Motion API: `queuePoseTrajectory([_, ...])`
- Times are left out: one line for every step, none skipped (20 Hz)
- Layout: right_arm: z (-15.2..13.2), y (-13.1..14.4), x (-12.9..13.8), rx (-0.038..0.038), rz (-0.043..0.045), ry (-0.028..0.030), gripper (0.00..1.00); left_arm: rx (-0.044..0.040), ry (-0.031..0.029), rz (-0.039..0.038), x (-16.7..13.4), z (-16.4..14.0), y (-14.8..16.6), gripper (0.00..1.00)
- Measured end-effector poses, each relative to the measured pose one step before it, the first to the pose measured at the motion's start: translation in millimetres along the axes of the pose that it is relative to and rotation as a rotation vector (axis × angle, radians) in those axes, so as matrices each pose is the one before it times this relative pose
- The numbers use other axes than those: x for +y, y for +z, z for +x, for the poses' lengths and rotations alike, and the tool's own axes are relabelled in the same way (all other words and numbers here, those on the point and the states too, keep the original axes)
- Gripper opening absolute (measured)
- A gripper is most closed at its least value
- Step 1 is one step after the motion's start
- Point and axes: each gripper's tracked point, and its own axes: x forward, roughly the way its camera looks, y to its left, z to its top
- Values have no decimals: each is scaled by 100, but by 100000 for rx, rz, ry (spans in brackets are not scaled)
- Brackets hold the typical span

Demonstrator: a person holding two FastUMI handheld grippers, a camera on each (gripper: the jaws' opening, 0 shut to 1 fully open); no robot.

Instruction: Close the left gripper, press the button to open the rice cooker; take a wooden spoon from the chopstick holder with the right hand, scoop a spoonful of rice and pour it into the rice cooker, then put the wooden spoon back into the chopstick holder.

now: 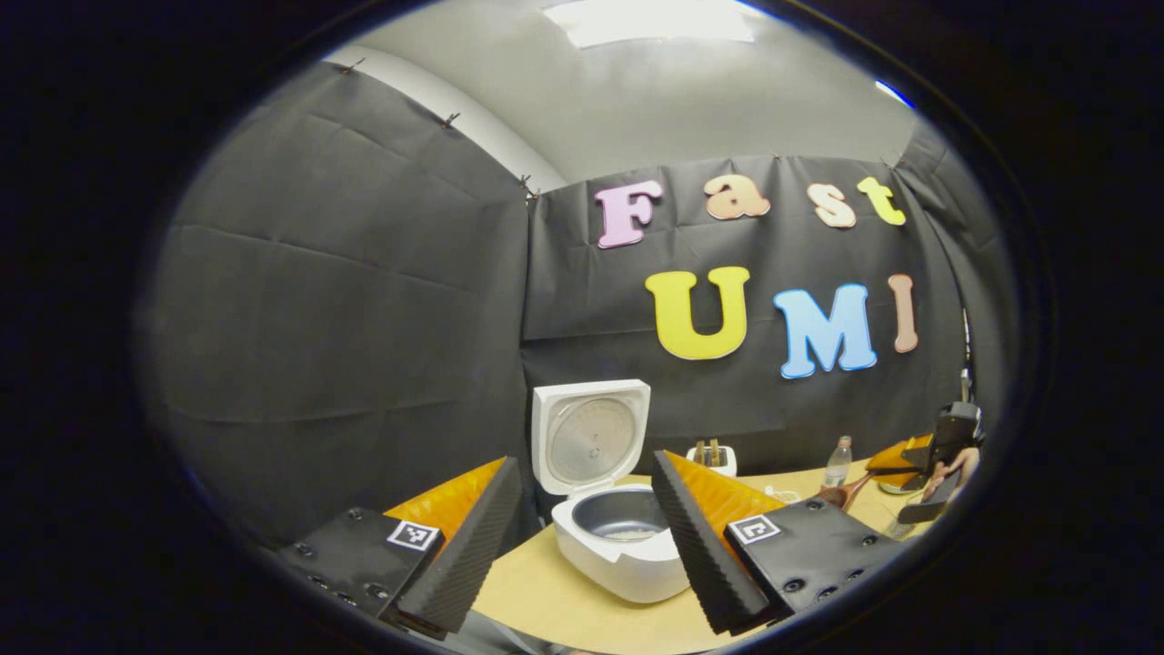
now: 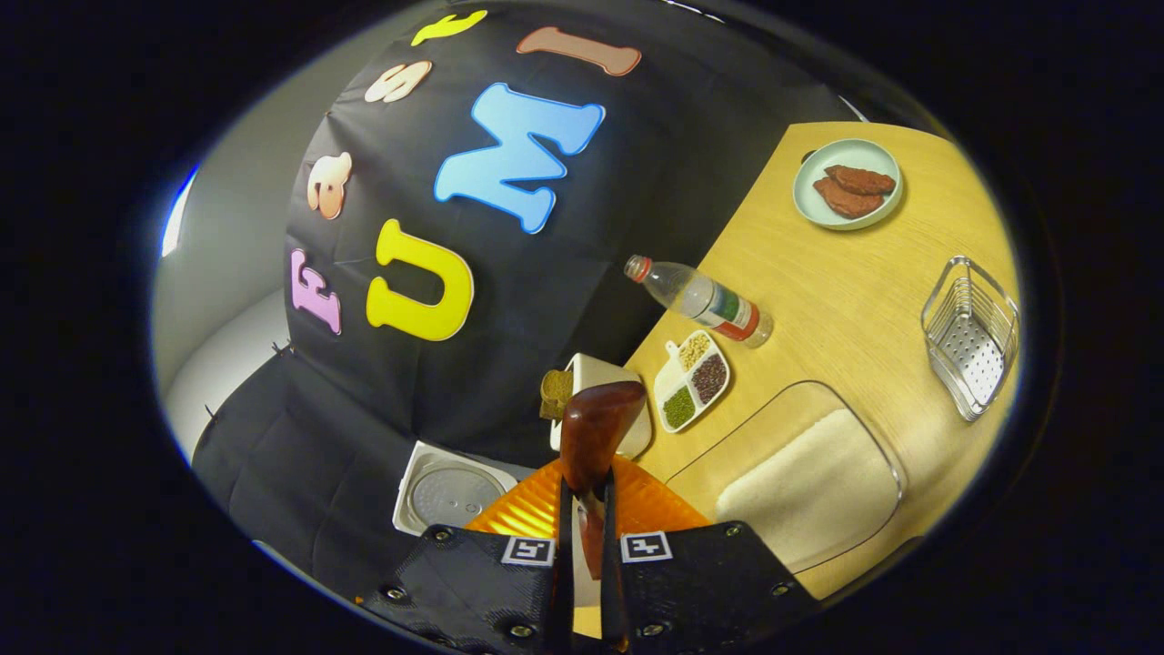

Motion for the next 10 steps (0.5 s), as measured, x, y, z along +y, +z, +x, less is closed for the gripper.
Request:
queuePoseTrajectory([270, -341, 1082, 784, -585, 1423, 12, 509, 499, -720, 485, -67, -225, 100])
queuePoseTrajectory([554, -319, 1111, 641, -770, 1378, 12, 326, 708, -601, 480, -64, -257, 99])
queuePoseTrajectory([449, -355, 1181, 536, -1005, 1619, 12, 488, 910, -419, 770, -163, -390, 99])
queuePoseTrajectory([560, -388, 1184, 842, -1043, 1578, 12, 410, 655, -199, 603, -57, -229, 100])
queuePoseTrajectory([677, -483, 1097, 748, -820, 1378, 12, 618, 868, 1, 603, -95, -301, 99])
queuePoseTrajectory([647, -605, 1014, 992, -1243, 1466, 12, 679, 876, -25, 132, 16, -304, 99])
queuePoseTrajectory([758, -593, 886, 1038, -1175, 1043, 12, 481, 1084, -358, 471, 47, -196, 100])
queuePoseTrajectory([807, -585, 924, 939, -966, 1171, 12, 280, 1065, -752, 821, 36, -126, 99])
queuePoseTrajectory([784, -700, 862, 1031, -1306, 970, 12, 283, 1191, -673, 1296, -215, -301, 99])
queuePoseTrajectory([825, -687, 830, 1310, -1239, 1060, 12, 401, 1289, -397, 959, -103, -243, 99])
